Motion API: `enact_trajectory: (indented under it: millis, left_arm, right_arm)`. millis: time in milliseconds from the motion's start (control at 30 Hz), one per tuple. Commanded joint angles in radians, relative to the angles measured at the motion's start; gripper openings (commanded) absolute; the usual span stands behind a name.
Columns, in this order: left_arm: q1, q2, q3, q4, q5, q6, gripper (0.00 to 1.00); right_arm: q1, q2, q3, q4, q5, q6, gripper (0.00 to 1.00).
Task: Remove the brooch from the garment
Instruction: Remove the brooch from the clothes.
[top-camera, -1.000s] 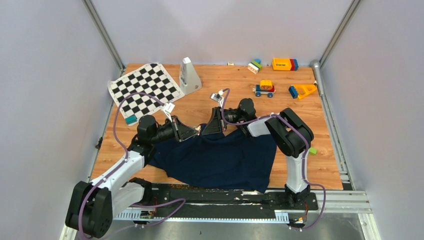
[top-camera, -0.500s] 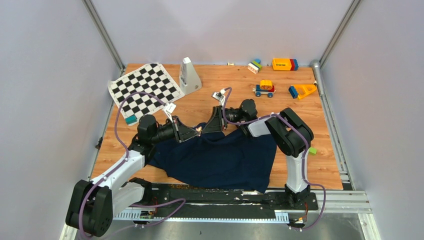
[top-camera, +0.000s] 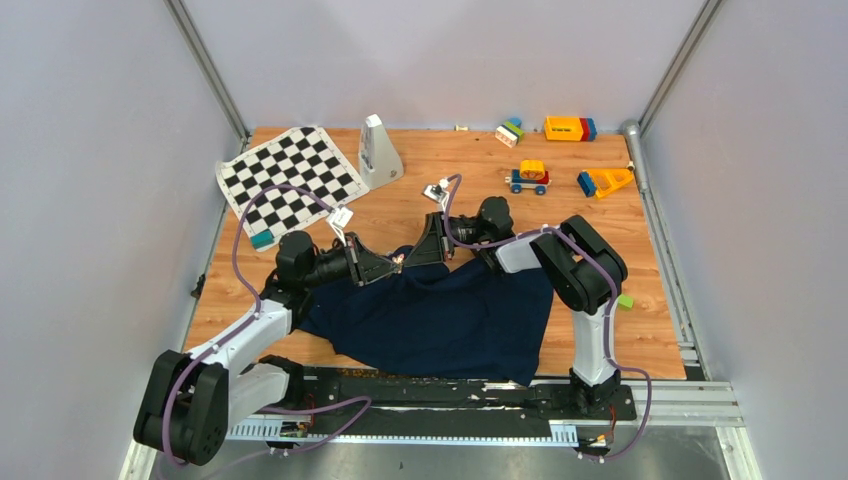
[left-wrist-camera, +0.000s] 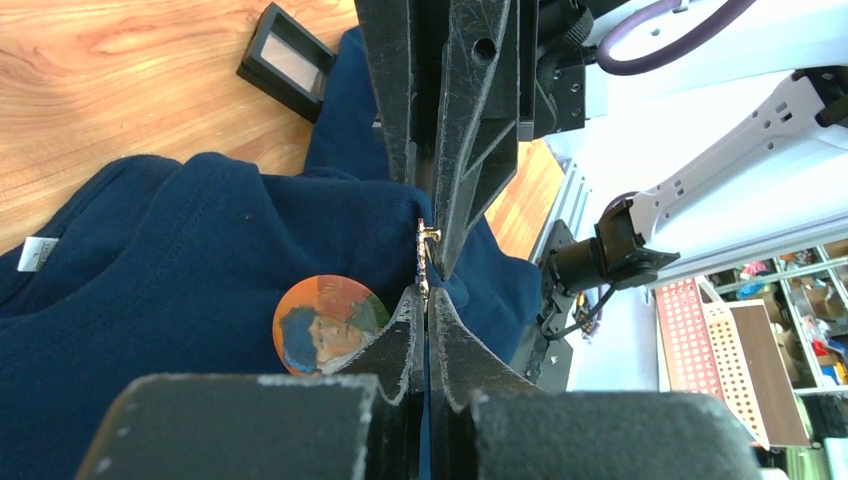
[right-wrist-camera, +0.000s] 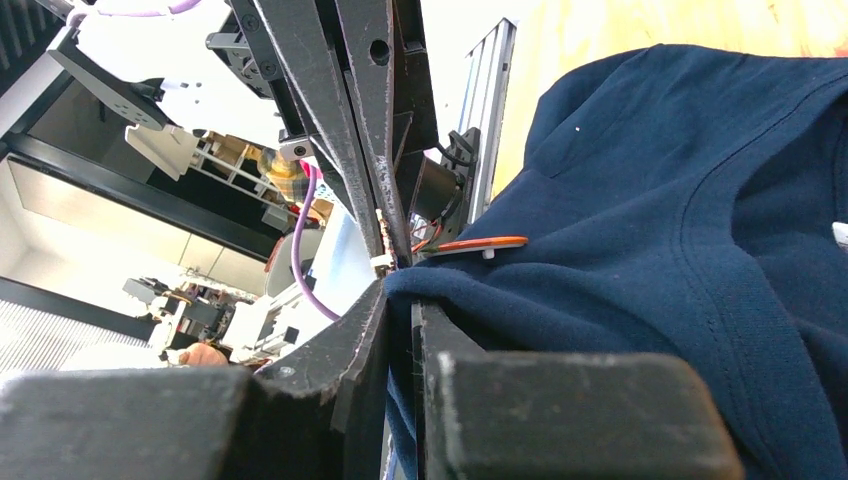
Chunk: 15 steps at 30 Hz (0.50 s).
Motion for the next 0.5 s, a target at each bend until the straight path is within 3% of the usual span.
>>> enact_trajectory:
  millis: [0, 233, 467]
  left_arm:
    - [-0.009, -0.014, 0.025, 0.048, 0.068, 0.006, 0.0]
    - [-0.009, -0.039, 0.066, -0.22, -0.072, 0.095, 0.0]
    - [-0.009, -0.043, 0.158, -0.507, -0.292, 0.16, 0.0]
  right_arm:
    - [0.012, -0.007, 0.034, -0.041, 0.033, -0.07, 0.12]
    - [0.014, -0.024, 0.02, -0.03, 0.02, -0.105, 0.15]
    - [0.01, -0.059, -0.007, -0.082, 0.054, -0.174, 0.36]
